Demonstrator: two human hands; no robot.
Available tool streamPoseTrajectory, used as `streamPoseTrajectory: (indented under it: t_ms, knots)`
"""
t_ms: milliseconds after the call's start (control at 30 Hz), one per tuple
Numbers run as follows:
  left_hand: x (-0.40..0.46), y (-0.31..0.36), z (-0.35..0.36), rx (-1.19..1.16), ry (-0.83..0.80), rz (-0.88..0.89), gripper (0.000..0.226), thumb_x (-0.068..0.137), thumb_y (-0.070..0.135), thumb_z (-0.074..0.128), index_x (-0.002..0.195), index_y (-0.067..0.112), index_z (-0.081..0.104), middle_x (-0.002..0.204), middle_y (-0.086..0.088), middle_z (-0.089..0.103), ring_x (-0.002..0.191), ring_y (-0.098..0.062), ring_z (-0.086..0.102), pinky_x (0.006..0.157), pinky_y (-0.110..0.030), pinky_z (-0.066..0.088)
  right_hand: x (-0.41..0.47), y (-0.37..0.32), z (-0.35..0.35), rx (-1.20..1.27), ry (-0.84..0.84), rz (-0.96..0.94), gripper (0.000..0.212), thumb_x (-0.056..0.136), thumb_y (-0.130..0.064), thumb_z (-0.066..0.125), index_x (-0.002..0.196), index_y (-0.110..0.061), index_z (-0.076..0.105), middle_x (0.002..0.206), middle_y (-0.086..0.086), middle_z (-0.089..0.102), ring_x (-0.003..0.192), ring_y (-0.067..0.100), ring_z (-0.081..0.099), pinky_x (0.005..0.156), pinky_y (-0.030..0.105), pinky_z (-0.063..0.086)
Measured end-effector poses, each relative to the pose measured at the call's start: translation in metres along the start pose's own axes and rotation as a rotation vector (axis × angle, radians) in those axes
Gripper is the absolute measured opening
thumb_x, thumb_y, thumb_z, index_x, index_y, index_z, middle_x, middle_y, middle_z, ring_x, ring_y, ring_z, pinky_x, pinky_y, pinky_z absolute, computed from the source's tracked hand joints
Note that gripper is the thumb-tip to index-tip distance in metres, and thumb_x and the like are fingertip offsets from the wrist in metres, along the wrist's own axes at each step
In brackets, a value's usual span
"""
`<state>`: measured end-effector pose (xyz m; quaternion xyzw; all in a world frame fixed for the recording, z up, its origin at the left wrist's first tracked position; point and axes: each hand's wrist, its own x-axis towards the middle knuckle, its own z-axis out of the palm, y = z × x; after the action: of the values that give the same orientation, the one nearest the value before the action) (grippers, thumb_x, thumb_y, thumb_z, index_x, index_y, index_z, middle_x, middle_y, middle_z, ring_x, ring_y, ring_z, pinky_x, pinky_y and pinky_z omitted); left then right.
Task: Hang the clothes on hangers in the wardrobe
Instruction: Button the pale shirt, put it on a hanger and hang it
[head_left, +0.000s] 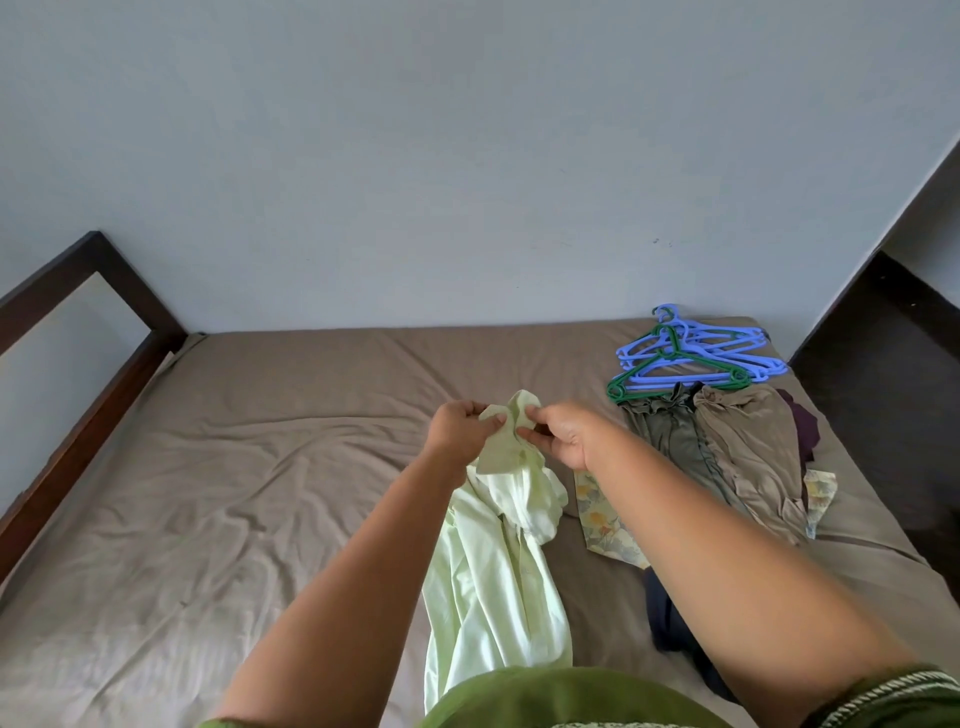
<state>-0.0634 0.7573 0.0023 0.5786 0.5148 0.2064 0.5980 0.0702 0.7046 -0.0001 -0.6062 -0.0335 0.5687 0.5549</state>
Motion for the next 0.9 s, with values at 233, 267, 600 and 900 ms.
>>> streamPoseTrajectory:
  t_ms: [233, 267, 600, 900]
  knots:
    - [-0.002, 0.000, 0.006, -0.032, 0.059, -0.047, 0.014, 0.084, 0.022, 0.074, 0.075, 0.014, 0.067, 0.084, -0.012, 0.073, 0.082, -0.030, 0.071, 0.080, -0.045, 0.059, 0.002, 0.013, 0.001, -0.166, 0.108, -0.191, 0.013, 0.089, -0.015, 0.067, 0.098, -0.005, 0.068, 0.088, 0.008, 0.068, 0.072, 0.015, 0.064, 0.059, 0.024, 0.055]
    - [-0.003, -0.001, 0.009, -0.027, 0.075, -0.047, 0.014, 0.084, 0.022, 0.073, 0.074, 0.014, 0.067, 0.081, -0.010, 0.072, 0.078, -0.028, 0.070, 0.078, -0.043, 0.059, 0.004, 0.014, 0.001, -0.288, 0.158, -0.252, 0.013, 0.087, -0.018, 0.071, 0.095, -0.008, 0.070, 0.083, 0.005, 0.069, 0.070, 0.014, 0.063, 0.065, 0.027, 0.055]
    - [-0.009, 0.001, 0.012, -0.079, 0.092, -0.102, 0.014, 0.083, 0.015, 0.071, 0.071, 0.012, 0.066, 0.058, -0.002, 0.055, 0.046, -0.011, 0.045, 0.047, -0.022, 0.038, -0.005, 0.006, 0.002, -0.205, 0.090, -0.190, 0.014, 0.086, 0.006, 0.065, 0.079, -0.007, 0.066, 0.080, 0.010, 0.068, 0.069, 0.015, 0.066, 0.057, 0.018, 0.055]
    - [-0.010, 0.001, 0.013, -0.043, 0.066, -0.091, 0.012, 0.084, 0.009, 0.071, 0.073, 0.011, 0.066, 0.065, -0.004, 0.061, 0.047, -0.009, 0.052, 0.044, -0.018, 0.043, -0.004, 0.017, 0.003, -0.421, 0.193, -0.341, 0.019, 0.085, -0.001, 0.069, 0.076, -0.017, 0.065, 0.079, 0.005, 0.067, 0.070, 0.016, 0.065, 0.068, 0.027, 0.057]
